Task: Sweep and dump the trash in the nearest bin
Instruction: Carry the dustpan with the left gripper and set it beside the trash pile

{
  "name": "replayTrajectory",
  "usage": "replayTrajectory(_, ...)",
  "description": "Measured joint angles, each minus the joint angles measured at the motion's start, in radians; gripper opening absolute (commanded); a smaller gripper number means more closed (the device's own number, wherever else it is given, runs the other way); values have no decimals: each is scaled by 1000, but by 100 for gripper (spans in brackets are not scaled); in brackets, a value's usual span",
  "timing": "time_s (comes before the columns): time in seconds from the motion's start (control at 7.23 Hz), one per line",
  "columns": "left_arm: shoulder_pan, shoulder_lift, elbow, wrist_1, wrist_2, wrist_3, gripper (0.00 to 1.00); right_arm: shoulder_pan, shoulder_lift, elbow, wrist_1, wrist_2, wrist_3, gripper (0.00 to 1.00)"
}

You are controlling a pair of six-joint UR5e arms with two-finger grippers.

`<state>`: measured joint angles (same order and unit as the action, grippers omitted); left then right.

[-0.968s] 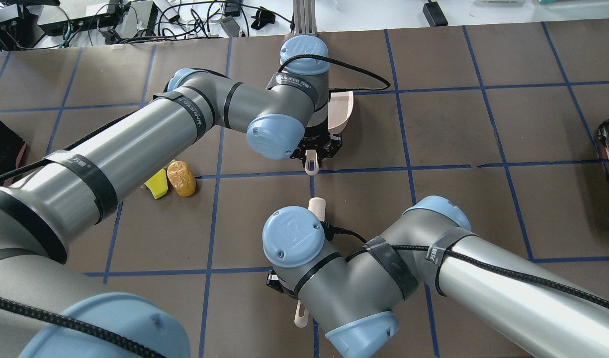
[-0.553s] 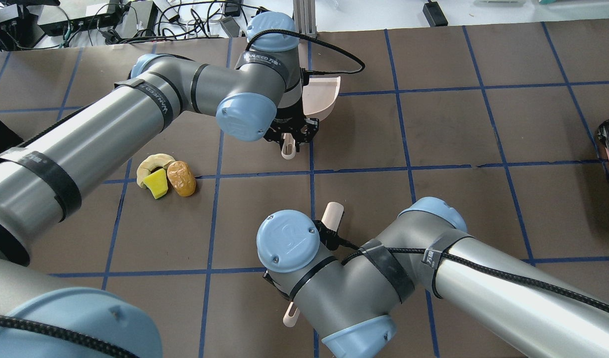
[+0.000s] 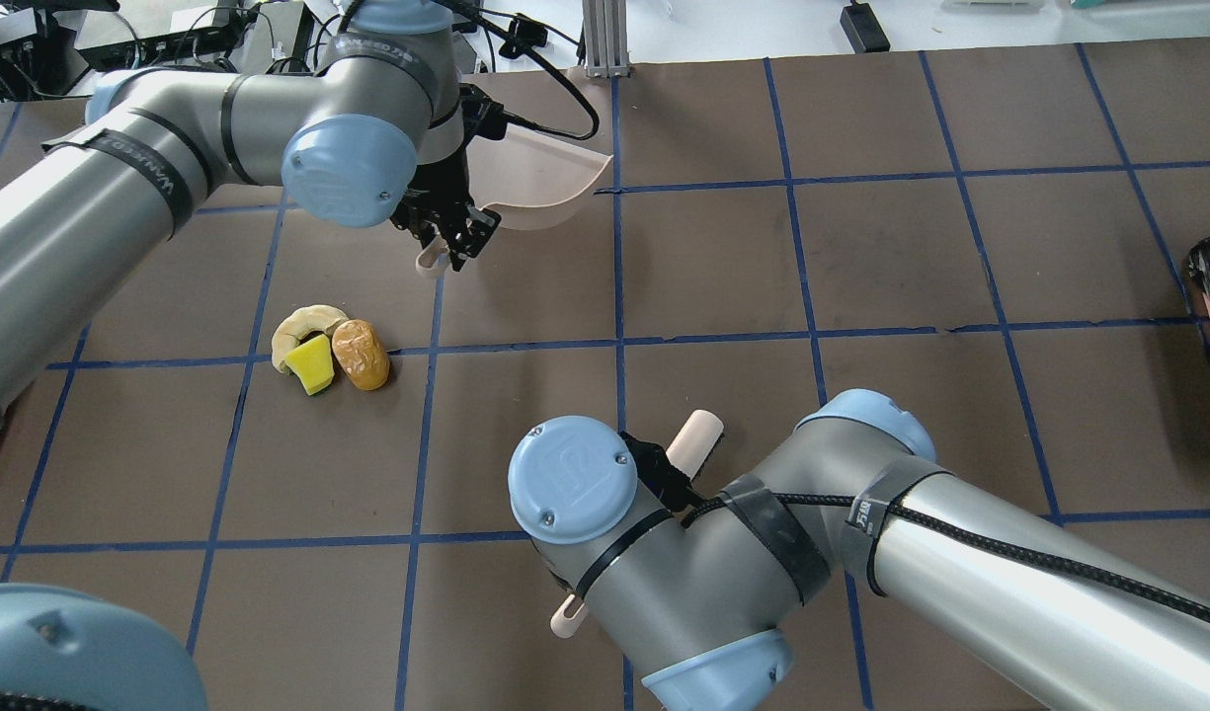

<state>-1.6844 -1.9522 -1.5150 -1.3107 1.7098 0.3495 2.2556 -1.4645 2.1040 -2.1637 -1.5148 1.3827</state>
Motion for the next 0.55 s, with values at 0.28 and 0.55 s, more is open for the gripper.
replayTrajectory(0.28,83,36,-16,-10,8,241,0,-1,-2,-9,2,3,11,0)
replayTrajectory(0.55,159,62,-52,-9,6,474,0,-1,-2,-15,13,4,13,0)
